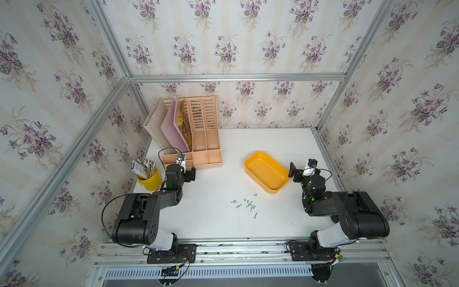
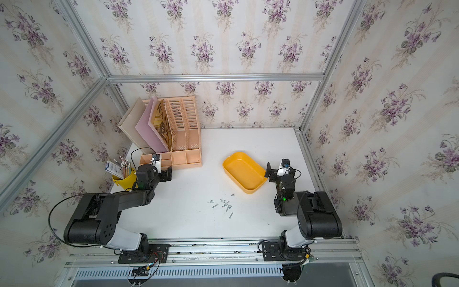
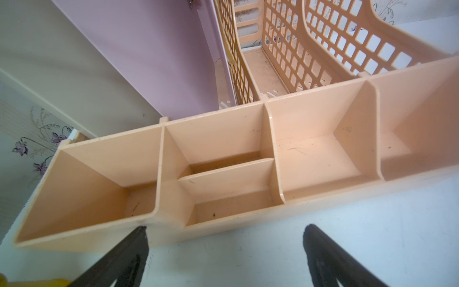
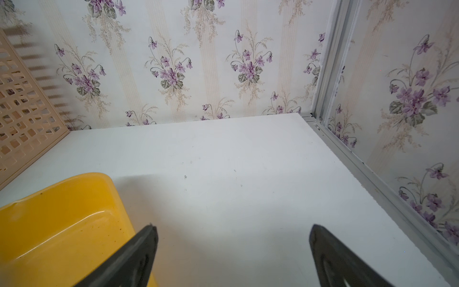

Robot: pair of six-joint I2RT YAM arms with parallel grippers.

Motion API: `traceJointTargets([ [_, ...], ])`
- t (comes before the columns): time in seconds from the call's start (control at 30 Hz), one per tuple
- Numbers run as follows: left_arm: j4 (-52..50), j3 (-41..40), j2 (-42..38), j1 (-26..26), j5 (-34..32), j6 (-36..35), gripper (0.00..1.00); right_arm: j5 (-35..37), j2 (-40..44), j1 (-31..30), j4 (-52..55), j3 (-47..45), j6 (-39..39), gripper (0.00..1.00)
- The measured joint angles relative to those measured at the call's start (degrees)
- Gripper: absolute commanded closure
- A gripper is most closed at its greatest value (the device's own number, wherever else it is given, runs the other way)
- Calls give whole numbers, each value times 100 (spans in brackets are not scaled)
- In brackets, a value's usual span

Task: Put the screws on the desktop into the storage box
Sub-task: Adjust the storage box at the center of the board.

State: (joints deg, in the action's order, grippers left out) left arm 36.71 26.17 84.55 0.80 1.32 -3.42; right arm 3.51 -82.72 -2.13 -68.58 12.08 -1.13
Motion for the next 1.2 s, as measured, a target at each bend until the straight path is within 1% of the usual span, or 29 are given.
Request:
traceJointTargets([
  [0.07,-498,216,-420,39,28,-46,1,57,693,0,555,157,-48,0],
  [0.1,-636,348,-684,92,22,-63,1,72,1069,0,1040,404,-131,0],
  [0.17,-772,535,-1064,195,24,-50,1,72,1497,0,1753,868,-422,3],
  [0.23,-1073,682,-1294,293,61,92,1,24,1661,0,2568,1270,-815,5],
  [0.3,-1569,920,-1405,487,92,286,1,-201,1613,7,3506,1578,-1198,7],
  [0.4,-2269,1414,-1427,1097,151,380,1,-619,1580,-11,4642,1703,-1661,13],
  [0.5,-2736,1696,-1408,1821,72,376,1,-960,1670,-26,5390,1593,-2000,20],
  [0.53,-2861,1746,-1394,2015,96,369,1,-1051,1692,-42,5525,1545,-2059,22],
  [0.6,-3097,1834,-1340,2293,98,341,1,-1224,1670,-48,5740,1460,-2240,30],
  [0.73,-3338,1996,-1121,2581,70,450,1,-1521,1392,-111,5880,1403,-2487,44],
  [0.8,-3429,2044,-1005,2712,61,533,1,-1635,1241,-229,5882,1403,-2614,49],
  [0.9,-3552,2109,-872,2898,33,592,1,-1676,984,-393,5860,1456,-2638,63],
  [0.93,-3567,2118,-844,2949,35,608,1,-1692,909,-407,5853,1484,-2675,64],
  [0.97,-3580,2122,-817,3003,31,640,1,-1696,833,-415,5853,1519,-2708,71],
  [1.0,-3602,2122,-800,3051,31,645,1,-1700,774,-424,5851,1547,-2702,82],
  [1.03,-3617,2122,-789,3084,31,658,1,-1696,730,-424,5842,1561,-2693,87],
  [1.1,-3657,2122,-785,3110,31,680,1,-1694,669,-422,5803,1596,-2726,90],
  [1.13,-3687,2122,-785,3110,13,680,1,-1779,632,-424,5810,1628,-2583,91],
  [1.2,-3777,2122,-785,3110,-17,680,1,-1810,516,-455,5875,1735,-2579,91],
])
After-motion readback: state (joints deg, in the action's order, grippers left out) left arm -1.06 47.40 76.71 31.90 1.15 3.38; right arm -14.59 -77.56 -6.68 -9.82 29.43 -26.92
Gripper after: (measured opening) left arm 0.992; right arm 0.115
